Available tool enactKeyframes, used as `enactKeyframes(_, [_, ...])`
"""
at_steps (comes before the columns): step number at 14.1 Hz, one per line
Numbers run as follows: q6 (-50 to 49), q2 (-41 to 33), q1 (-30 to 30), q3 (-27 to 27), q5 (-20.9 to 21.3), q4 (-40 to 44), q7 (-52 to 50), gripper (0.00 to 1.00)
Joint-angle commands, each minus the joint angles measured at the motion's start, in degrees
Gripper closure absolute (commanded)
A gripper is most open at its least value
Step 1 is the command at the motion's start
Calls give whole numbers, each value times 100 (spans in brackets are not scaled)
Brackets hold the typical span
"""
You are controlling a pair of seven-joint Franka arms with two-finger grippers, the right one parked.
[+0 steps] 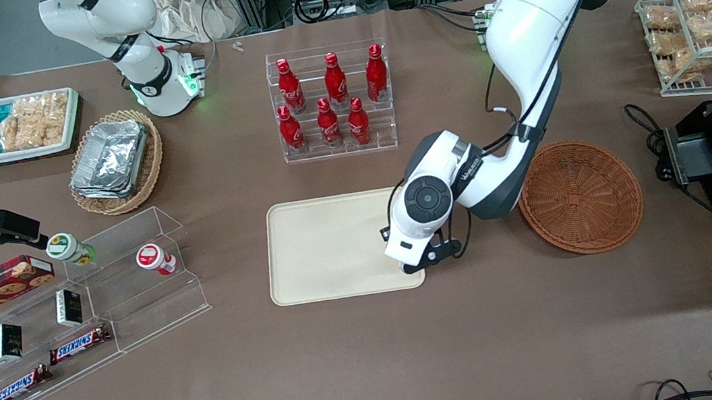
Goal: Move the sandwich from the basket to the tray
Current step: 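Lift the sandwich and carry it over the cream tray, then lower the sandwich onto the tray and open the left gripper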
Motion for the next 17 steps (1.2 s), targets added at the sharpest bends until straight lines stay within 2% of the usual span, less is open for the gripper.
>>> enactKeyframes(1, [154, 365, -184, 27, 228, 219, 61, 100])
enactKeyframes(4, [454, 568, -315, 27, 492, 219, -106, 100])
enactKeyframes(5, [463, 577, -316, 27, 492, 219, -106, 91])
enactKeyframes(6, [463, 586, -316, 27, 492, 219, -106, 61])
enactKeyframes(7, [463, 594, -316, 36, 510, 219, -97, 3])
enactKeyframes(8, [463, 586, -316, 36, 519, 219, -88, 0])
enactKeyframes(17, [51, -11, -158, 62, 519, 237, -124, 0])
